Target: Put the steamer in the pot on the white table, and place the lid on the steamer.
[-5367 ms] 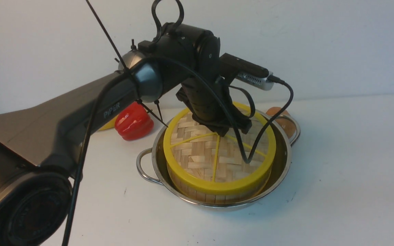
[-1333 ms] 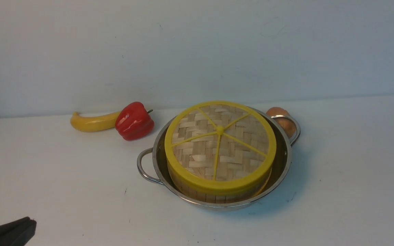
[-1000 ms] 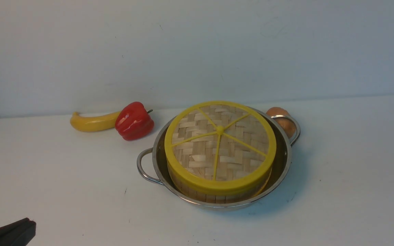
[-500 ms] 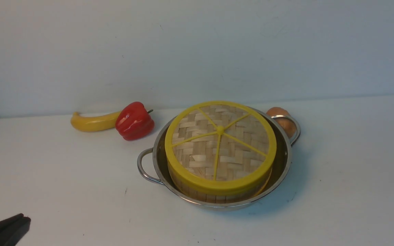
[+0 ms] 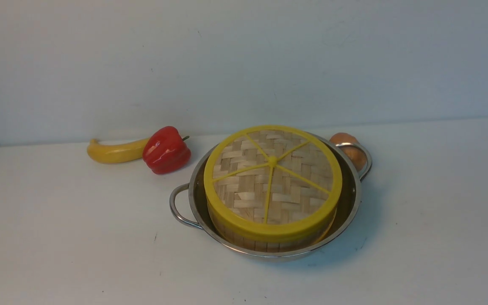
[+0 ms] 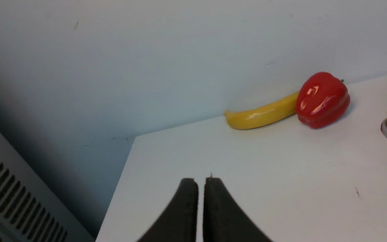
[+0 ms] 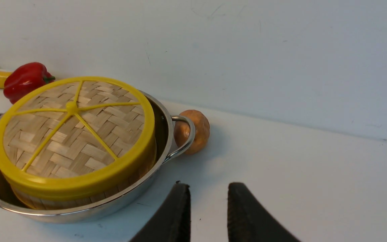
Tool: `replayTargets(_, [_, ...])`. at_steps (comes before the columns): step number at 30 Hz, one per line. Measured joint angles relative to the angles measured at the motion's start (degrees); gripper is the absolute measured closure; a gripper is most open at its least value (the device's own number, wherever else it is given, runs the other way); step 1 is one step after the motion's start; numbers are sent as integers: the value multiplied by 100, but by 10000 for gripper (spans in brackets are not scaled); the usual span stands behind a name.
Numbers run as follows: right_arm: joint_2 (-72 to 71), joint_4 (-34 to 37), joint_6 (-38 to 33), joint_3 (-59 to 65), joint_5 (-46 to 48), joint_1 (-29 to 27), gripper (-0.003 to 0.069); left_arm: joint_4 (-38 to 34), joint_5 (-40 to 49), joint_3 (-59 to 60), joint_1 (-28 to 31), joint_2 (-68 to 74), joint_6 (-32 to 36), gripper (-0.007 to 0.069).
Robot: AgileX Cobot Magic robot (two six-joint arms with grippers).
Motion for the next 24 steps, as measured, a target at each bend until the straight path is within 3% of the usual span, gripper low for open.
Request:
replayTargets(9, [0,0,0,0,-3,0,452,-115,-1423,1462,240,-585,-539,594])
replayTargets(19, [0,0,0,0,-3,0,430,-151,-2473,1658,242,-585,-895,594])
replayTargets(23, [0,0,0,0,-3,0,423,-736,-2506,1827,254,-585,-669,594])
replayTargets(24, [0,0,0,0,-3,0,421,-1072,-2481,1930,254,-585,-324,594])
